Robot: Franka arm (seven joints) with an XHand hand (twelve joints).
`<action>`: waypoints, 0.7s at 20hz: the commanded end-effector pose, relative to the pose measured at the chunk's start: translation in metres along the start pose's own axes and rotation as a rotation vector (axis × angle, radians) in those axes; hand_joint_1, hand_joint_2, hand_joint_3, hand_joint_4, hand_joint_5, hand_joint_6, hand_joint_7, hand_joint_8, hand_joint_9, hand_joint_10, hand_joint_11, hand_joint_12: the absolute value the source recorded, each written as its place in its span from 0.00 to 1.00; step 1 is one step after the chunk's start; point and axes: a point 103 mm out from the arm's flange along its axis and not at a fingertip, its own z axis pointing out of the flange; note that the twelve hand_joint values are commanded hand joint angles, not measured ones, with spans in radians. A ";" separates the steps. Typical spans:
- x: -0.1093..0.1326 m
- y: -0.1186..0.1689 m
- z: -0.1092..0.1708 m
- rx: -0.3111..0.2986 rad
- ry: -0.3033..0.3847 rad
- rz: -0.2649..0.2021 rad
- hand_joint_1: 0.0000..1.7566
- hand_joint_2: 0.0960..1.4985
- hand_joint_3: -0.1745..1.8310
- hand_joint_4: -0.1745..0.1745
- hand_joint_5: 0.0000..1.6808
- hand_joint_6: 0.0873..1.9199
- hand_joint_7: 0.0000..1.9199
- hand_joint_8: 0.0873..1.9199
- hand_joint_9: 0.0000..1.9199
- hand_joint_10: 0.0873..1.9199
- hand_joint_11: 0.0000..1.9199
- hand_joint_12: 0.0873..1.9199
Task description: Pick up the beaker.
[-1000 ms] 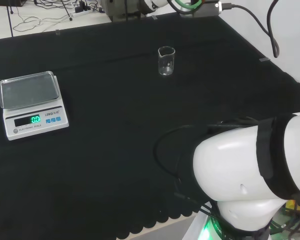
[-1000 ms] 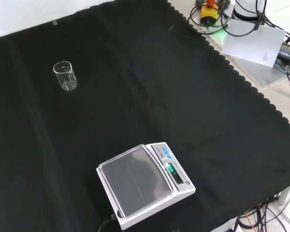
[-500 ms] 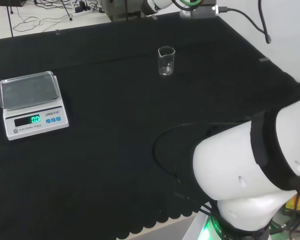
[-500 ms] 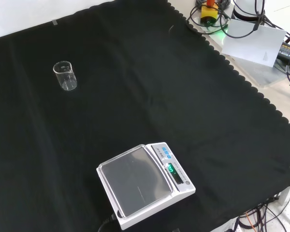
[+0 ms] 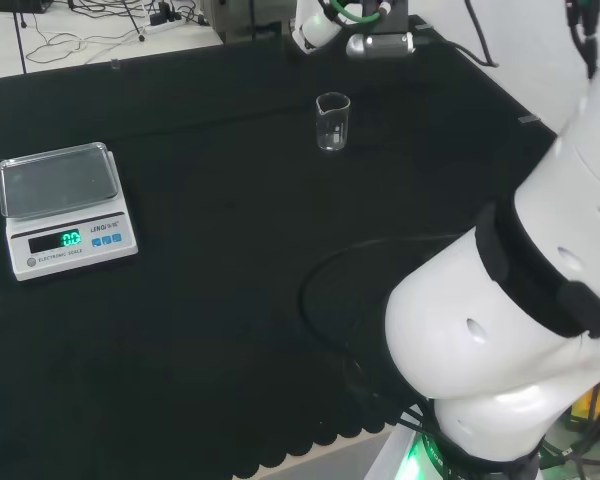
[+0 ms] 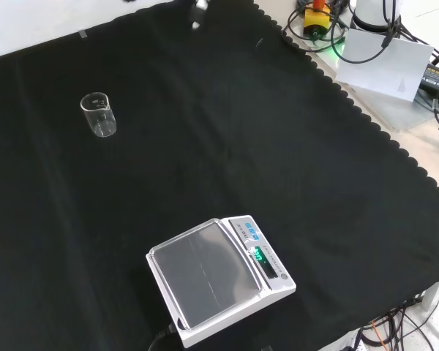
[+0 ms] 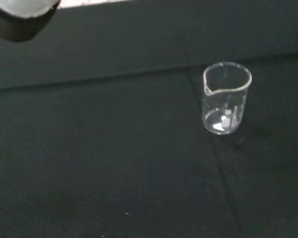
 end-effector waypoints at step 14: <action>-0.054 0.180 0.098 0.101 0.018 0.031 0.38 0.43 0.24 0.54 0.11 0.00 0.09 0.37 0.12 0.42 0.00 0.61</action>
